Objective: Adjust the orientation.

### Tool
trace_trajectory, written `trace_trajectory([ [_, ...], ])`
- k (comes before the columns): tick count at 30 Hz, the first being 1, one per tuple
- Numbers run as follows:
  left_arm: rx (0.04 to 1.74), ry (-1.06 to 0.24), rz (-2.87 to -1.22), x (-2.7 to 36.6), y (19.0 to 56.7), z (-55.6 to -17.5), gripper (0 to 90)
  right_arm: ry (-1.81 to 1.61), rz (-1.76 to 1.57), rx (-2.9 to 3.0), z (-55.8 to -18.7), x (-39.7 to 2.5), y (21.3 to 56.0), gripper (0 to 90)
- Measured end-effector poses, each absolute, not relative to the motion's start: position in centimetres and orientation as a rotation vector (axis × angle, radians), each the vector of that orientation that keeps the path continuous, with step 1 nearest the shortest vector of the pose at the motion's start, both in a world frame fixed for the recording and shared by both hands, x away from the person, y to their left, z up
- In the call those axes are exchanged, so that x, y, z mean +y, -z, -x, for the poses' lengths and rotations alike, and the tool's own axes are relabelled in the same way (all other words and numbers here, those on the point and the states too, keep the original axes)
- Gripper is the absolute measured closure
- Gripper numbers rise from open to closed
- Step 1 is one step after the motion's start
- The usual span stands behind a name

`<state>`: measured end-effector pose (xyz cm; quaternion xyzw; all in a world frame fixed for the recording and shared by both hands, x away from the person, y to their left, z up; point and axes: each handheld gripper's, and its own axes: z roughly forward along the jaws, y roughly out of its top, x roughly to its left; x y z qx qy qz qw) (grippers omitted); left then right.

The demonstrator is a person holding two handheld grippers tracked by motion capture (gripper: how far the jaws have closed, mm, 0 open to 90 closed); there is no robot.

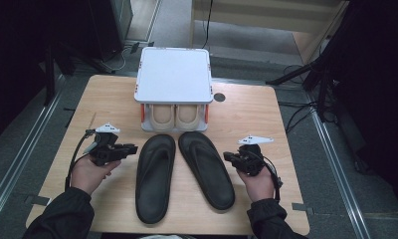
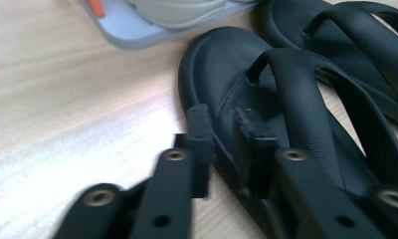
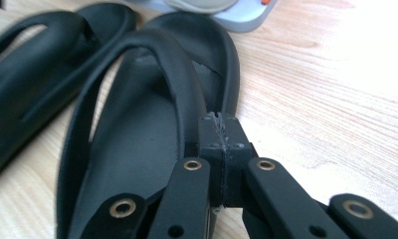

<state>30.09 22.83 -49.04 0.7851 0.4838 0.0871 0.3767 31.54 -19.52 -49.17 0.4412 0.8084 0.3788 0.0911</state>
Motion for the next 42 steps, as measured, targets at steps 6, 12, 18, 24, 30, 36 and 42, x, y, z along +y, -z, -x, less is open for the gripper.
trace_trajectory([
  [6,1.264,-0.159,-2.013,23.1,50.2,-30.5,90.0,-1.059,-1.301,2.447,-32.2,-18.7,50.0,90.0],
  [12,1.273,-0.115,-2.015,23.3,51.2,-30.9,90.0,-1.040,-1.288,2.452,-32.4,-18.5,50.0,90.0],
  [18,1.260,-0.113,-2.084,22.1,52.1,-31.0,89.9,-1.039,-1.279,2.461,-32.4,-18.2,50.0,90.0],
  [24,1.267,-0.112,-2.087,22.1,52.1,-31.0,89.9,-1.038,-1.257,2.475,-32.3,-17.6,50.1,90.0],
  [30,1.267,-0.091,-2.089,21.8,52.2,-30.8,89.7,-1.038,-1.245,2.486,-32.1,-17.2,50.1,90.0],
  [36,1.261,-0.082,-2.101,21.7,52.1,-30.7,89.8,-1.039,-1.240,2.488,-32.1,-17.2,50.2,90.0],
  [42,1.255,-0.048,-2.095,21.3,52.2,-30.3,89.7,-1.040,-1.244,2.488,-32.1,-17.0,50.2,90.0],
])
